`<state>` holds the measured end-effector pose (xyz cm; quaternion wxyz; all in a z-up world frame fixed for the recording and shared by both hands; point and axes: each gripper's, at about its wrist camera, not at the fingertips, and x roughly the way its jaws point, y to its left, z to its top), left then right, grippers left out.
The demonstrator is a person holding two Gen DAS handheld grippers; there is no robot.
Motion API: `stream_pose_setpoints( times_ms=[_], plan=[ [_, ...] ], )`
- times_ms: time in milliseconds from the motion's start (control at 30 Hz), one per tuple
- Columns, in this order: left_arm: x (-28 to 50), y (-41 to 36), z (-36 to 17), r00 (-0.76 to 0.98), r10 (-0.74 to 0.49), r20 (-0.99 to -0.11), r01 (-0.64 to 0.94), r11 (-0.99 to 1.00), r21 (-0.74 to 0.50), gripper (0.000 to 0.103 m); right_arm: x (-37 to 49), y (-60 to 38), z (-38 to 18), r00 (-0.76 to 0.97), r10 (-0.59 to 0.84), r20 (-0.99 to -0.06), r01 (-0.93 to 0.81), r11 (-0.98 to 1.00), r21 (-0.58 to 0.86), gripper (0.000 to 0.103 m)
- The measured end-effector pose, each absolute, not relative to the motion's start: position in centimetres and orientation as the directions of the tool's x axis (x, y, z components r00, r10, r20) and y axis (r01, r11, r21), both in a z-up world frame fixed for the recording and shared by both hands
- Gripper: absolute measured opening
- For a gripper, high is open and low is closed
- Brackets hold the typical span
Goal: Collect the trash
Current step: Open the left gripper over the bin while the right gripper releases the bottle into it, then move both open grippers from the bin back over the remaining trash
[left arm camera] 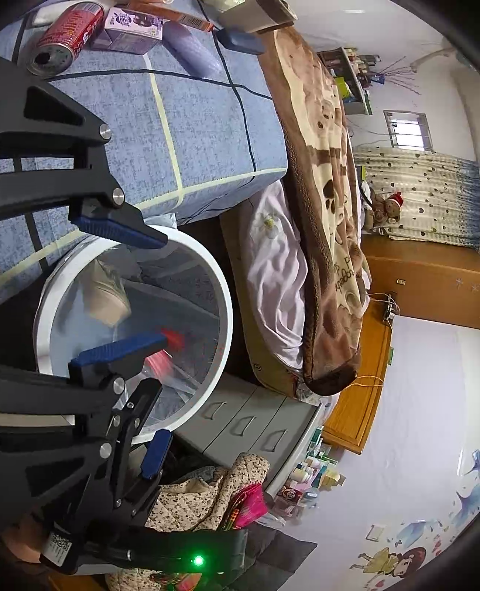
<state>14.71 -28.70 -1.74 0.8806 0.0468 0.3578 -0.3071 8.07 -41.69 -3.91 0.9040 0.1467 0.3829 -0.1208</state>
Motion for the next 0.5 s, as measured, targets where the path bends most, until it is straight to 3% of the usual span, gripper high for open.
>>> stream_pose_setpoints(
  times_ms=[500],
  plan=[
    [13.7,-24.2,-0.1,0.619,-0.463,-0.634,0.507,0.852,-0.126,0.048,7.4,-39.8,-1.8,0.735,-0.115,-0.669,0.322,0.927,0.195,0.077]
  ],
)
